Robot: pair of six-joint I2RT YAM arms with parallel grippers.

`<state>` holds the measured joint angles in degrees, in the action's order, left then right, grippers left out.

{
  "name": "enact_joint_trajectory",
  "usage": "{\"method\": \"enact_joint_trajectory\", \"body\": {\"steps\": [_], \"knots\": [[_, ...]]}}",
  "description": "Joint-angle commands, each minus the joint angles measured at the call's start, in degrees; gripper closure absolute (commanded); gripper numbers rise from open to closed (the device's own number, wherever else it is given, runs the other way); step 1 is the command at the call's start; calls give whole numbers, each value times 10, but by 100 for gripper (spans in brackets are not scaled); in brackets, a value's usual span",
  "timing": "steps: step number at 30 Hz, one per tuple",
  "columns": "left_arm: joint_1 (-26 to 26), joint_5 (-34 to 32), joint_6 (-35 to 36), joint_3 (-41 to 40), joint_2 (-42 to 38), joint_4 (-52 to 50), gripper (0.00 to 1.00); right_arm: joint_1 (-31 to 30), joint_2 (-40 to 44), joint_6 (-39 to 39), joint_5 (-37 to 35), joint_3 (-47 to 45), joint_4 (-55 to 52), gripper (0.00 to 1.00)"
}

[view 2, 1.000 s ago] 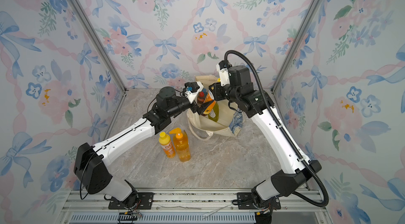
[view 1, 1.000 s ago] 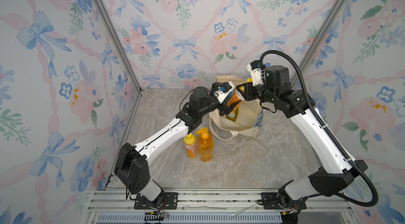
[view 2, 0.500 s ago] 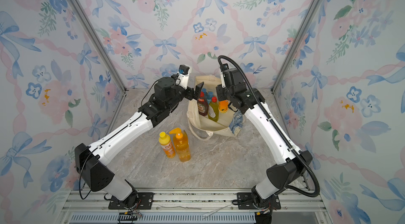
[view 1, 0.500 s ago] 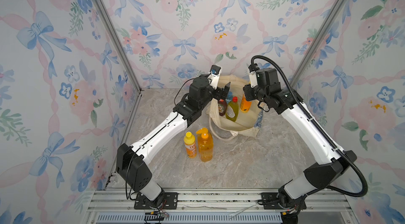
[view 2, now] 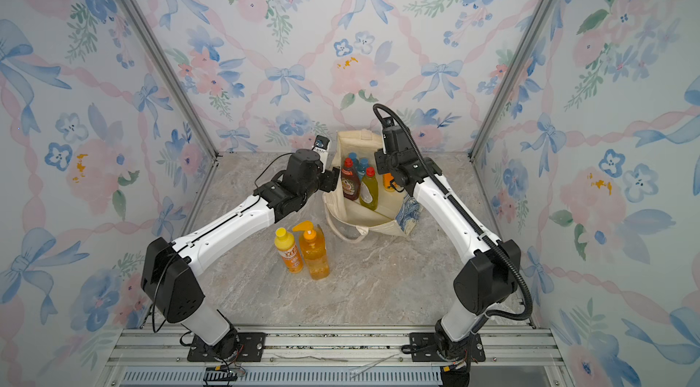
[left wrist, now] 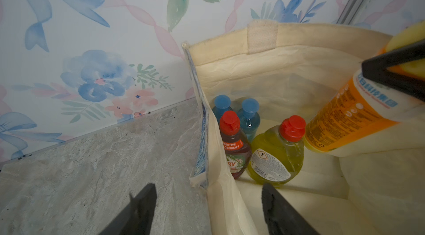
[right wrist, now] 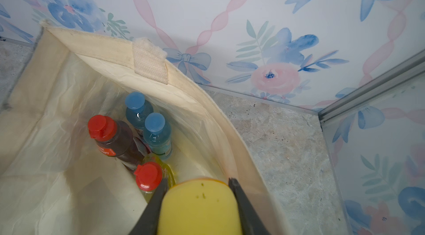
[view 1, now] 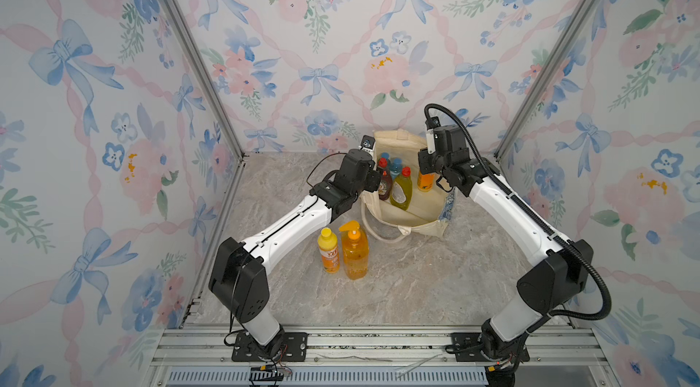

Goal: Pack dish soap into the shopping bag
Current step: Place the bottle of dish soap in the shopping bag.

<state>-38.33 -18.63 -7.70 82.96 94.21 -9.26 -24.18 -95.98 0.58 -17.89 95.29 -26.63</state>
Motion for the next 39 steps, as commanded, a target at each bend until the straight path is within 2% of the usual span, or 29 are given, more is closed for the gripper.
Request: {"method": "enact_joint_trajectory", "body": {"steps": [1,6,14,21,26,39], "knots": [[1,-1,-14,-6,10,-9,34,19,-12,-6,6,-3,123,100],[2,20,-11,-2,20,-9,53,27,-48,6,31,0,159,100],[1,49,-3,17,43,-11,82,29,-100,34,74,37,147,100],[1,65,3,38,56,-11,95,33,-117,43,91,37,136,100],[2,76,5,51,62,-11,100,45,-126,53,104,30,143,100],[-1,77,2,57,55,-10,100,56,-164,56,122,25,140,93]]}}
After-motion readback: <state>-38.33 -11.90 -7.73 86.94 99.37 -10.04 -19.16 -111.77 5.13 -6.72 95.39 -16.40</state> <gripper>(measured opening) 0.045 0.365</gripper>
